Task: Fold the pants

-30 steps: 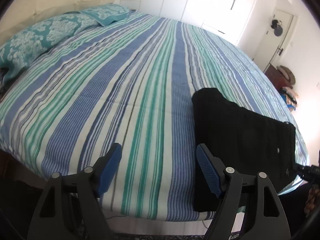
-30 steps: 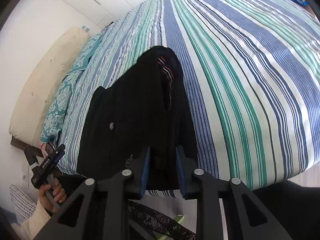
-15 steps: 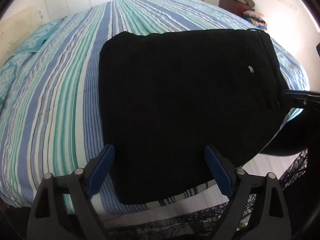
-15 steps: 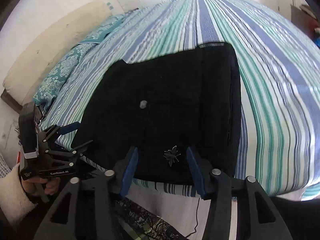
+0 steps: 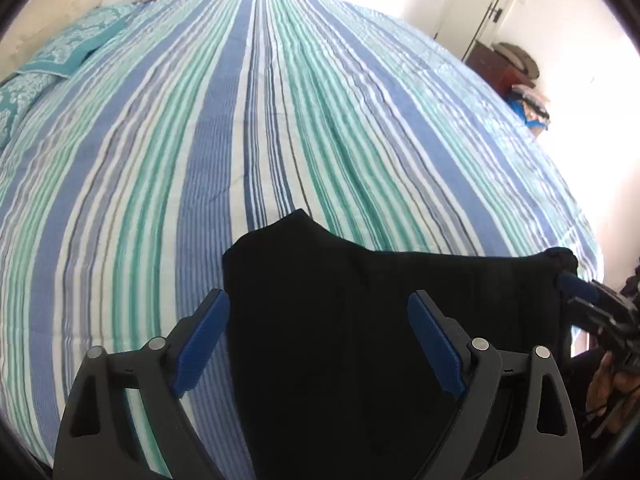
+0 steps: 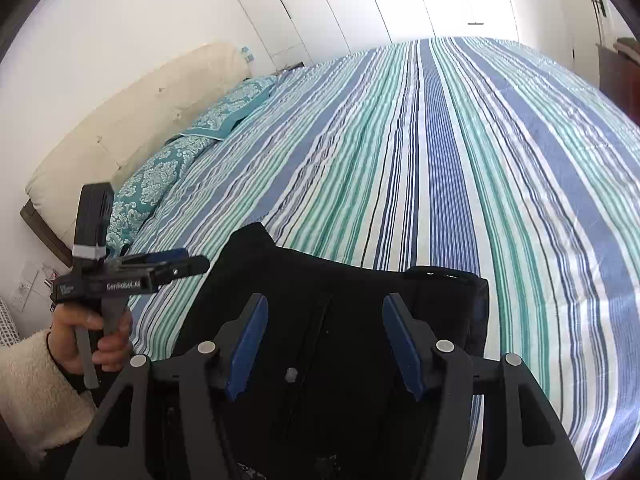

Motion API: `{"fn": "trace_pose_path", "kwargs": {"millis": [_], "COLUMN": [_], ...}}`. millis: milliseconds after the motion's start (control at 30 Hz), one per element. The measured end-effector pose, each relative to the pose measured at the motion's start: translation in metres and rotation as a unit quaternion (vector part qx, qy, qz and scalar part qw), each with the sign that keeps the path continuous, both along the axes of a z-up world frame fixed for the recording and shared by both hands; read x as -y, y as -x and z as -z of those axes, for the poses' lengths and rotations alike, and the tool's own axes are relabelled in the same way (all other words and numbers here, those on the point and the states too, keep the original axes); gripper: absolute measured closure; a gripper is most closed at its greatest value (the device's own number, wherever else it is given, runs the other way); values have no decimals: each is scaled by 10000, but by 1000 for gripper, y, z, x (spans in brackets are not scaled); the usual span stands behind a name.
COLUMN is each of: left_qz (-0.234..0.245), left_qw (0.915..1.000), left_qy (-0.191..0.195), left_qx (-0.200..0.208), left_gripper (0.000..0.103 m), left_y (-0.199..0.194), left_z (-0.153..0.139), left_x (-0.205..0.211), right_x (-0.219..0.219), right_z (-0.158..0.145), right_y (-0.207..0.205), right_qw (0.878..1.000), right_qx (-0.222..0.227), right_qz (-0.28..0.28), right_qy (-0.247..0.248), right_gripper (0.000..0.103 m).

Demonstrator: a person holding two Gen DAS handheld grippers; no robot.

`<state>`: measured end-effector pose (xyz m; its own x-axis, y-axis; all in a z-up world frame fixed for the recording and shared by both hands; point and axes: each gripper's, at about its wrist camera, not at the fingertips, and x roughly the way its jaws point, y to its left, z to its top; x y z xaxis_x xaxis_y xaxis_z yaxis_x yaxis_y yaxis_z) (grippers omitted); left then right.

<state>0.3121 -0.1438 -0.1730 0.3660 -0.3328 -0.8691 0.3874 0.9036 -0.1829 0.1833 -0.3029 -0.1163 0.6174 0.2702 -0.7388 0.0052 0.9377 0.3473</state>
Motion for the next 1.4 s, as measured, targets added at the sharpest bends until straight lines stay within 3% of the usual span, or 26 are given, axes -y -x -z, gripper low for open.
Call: {"fn": "trace_pose_path", "kwargs": {"millis": [67, 100, 167, 267, 333, 433, 567, 633, 733, 833, 867, 933, 1000, 1400], "left_qz": [86, 21, -424, -1337, -1605, -1468, -980, -666, -287, -351, -413, -546, -645, -694], "left_qw": [9988, 9973, 9939, 9896, 9866, 9889, 9950, 9977, 9988, 9972, 9968, 9963, 9953, 9936], "left_qy": [-453, -733, -1018, -493, -290, -165, 70, 74, -299, -653, -682, -663, -699, -767], "left_qx": [-188, -47, 84, -193, -111, 151, 160, 39, -262, -110, -49, 76, 193, 464], "left_gripper": [12, 11, 7, 7, 11, 11, 7, 6, 6, 6, 6, 6, 6, 6], "left_y": [-20, -27, -44, -64, -59, -32, 31, 67, 107, 143, 149, 160, 165, 188], "left_z": [27, 34, 42, 38, 25, -3, -26, -24, -7, -7, -10, -16, -19, -28], "left_x": [16, 19, 12, -23, -42, -63, -70, -64, -47, -46, -49, -54, -55, -66], "right_x": [1, 3, 7, 14, 21, 24, -1, -22, -37, -37, -39, -44, -48, -50], "right_z": [18, 24, 30, 27, 20, -1, -25, -22, 6, -1, -9, -23, -32, -29], "right_y": [-1, 1, 7, 10, 19, 40, 68, 80, 96, 125, 135, 148, 158, 156], "right_qw": [9999, 9999, 9998, 9993, 9986, 9982, 9993, 9995, 9961, 9962, 9950, 9897, 9836, 9793], "right_qx": [-142, -152, -106, -98, -28, 216, 352, 109, -703, -493, -319, 98, 442, 352], "right_qz": [44, 63, 126, 122, 204, 442, -34, -278, -192, 148, 226, 374, 545, 726], "right_qy": [16, -1, -139, -352, -480, -328, -78, 100, 502, 706, 918, 1378, 1664, 1856], "right_gripper": [43, 43, 43, 43, 43, 42, 42, 37, 36, 37, 36, 20, 11, 10]}}
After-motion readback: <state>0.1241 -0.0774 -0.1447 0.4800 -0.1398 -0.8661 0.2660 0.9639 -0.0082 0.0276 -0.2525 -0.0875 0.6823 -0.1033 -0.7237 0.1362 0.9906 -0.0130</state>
